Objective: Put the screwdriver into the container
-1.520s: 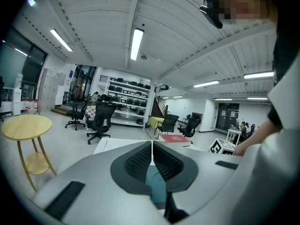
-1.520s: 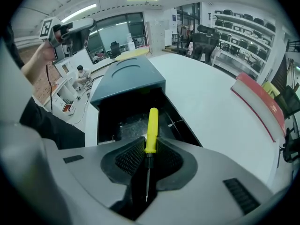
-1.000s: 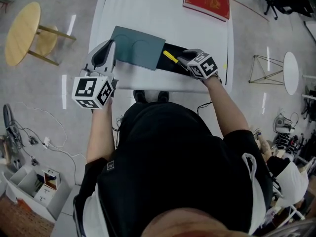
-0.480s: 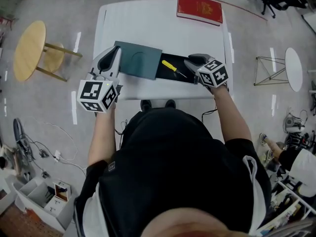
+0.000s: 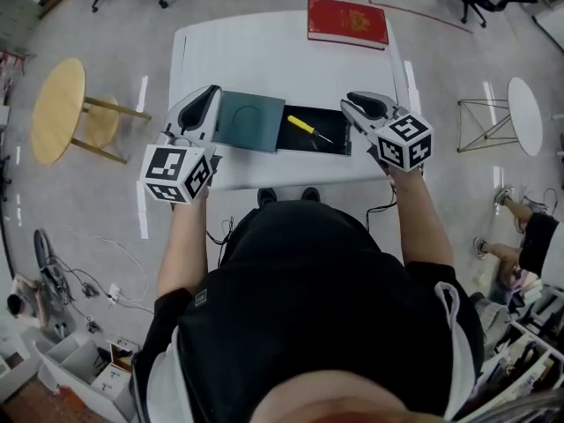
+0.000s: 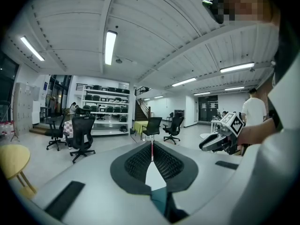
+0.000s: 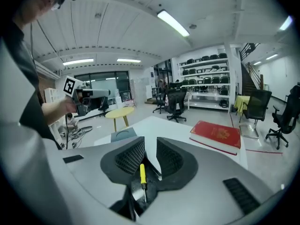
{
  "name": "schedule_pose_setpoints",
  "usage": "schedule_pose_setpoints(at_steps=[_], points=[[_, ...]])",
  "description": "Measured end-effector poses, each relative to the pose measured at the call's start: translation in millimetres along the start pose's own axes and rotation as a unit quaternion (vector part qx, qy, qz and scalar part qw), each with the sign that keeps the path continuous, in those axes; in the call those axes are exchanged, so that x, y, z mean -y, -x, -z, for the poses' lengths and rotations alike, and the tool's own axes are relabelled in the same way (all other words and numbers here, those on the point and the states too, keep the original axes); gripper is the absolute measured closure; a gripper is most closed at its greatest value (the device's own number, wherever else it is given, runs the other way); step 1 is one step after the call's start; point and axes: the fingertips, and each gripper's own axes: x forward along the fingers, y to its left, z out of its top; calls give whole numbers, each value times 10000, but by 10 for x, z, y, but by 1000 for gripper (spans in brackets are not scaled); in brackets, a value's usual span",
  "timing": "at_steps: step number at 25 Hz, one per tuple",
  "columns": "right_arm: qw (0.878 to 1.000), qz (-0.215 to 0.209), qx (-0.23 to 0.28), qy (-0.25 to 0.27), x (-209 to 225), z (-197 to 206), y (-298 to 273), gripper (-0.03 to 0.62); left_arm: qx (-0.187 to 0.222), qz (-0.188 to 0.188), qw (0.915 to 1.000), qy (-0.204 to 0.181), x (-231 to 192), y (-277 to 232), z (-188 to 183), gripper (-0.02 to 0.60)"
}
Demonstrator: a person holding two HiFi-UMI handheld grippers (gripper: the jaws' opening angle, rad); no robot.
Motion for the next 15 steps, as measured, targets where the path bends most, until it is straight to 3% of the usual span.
schedule_pose_setpoints(at_steps=[8,15], points=[[9926,-71,1215,-48,-135,-668,482,533,233,91,9995,-175,8,-13,-278,558],[9748,-362,2192,199,-292,-1128,789,551,436,51,9988,-235,4,4,-444,558]])
